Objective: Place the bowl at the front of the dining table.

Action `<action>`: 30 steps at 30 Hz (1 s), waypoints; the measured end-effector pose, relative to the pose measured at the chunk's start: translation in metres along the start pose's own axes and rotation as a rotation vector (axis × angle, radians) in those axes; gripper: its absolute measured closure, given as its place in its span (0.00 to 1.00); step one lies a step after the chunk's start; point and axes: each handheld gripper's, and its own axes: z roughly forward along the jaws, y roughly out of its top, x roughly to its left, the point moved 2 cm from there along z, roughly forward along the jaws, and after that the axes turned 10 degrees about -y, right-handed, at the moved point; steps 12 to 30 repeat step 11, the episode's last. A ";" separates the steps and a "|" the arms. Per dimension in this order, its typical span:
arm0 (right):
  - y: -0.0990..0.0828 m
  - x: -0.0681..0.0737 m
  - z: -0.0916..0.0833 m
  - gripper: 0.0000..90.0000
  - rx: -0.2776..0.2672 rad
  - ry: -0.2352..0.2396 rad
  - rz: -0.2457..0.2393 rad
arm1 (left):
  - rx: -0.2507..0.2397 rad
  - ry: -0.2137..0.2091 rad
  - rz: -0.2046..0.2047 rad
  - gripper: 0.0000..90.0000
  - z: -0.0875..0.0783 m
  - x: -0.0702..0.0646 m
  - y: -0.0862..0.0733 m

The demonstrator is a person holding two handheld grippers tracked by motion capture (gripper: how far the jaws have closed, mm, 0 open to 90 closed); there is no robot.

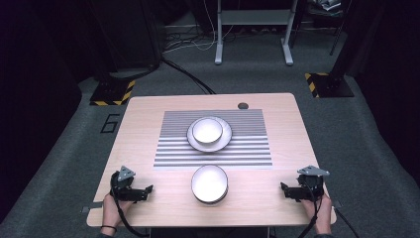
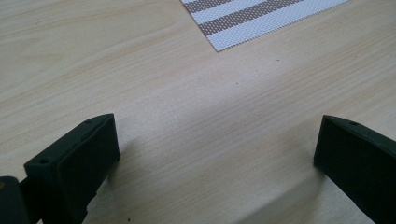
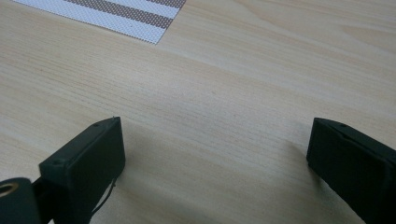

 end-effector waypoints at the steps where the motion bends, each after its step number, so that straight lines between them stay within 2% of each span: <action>1: -0.001 0.000 0.000 0.04 -0.006 0.002 -0.007 | 0.000 0.000 0.000 0.00 0.000 0.000 0.000; 9: -0.001 0.002 0.000 0.03 -0.005 0.002 -0.003 | -0.012 0.045 -0.043 0.00 0.003 0.004 0.003; 30: -0.001 0.002 0.000 0.02 -0.002 0.001 -0.003 | -0.012 0.048 -0.046 0.00 0.003 0.004 0.003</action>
